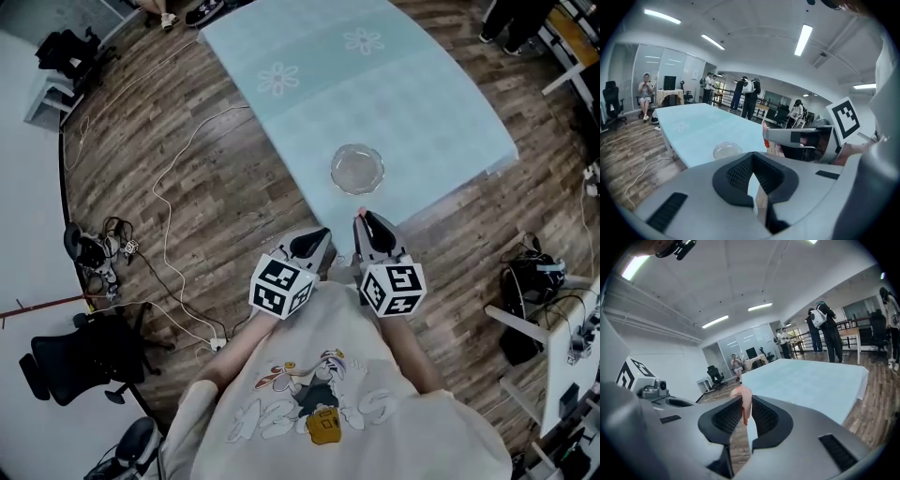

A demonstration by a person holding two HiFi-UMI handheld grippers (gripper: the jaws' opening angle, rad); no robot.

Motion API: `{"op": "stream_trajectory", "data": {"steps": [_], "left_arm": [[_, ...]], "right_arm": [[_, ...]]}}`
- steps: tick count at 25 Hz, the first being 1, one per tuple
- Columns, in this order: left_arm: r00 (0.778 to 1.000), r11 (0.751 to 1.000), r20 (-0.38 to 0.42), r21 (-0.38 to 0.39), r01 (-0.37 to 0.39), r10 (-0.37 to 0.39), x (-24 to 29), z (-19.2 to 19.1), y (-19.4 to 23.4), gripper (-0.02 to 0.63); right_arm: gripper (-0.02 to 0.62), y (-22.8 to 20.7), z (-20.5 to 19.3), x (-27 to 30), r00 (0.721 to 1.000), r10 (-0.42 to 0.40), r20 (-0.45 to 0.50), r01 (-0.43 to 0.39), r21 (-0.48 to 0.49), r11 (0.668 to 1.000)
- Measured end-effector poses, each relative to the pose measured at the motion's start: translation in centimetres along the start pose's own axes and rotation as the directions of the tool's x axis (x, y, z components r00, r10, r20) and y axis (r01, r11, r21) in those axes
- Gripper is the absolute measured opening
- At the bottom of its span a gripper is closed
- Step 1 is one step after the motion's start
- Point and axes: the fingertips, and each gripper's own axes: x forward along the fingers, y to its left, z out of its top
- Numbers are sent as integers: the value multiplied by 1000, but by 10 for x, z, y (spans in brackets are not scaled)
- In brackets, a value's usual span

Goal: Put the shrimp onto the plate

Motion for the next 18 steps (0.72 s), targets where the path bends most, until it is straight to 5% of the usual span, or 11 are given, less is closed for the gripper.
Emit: {"op": "stream_trajectory", "data": {"steps": [18], "left_arm": [[998, 1000, -57, -6, 18, -18, 60, 21, 22, 7]], "right_arm": [[78, -47, -10, 28, 995, -52, -81, 55, 32, 998]]}}
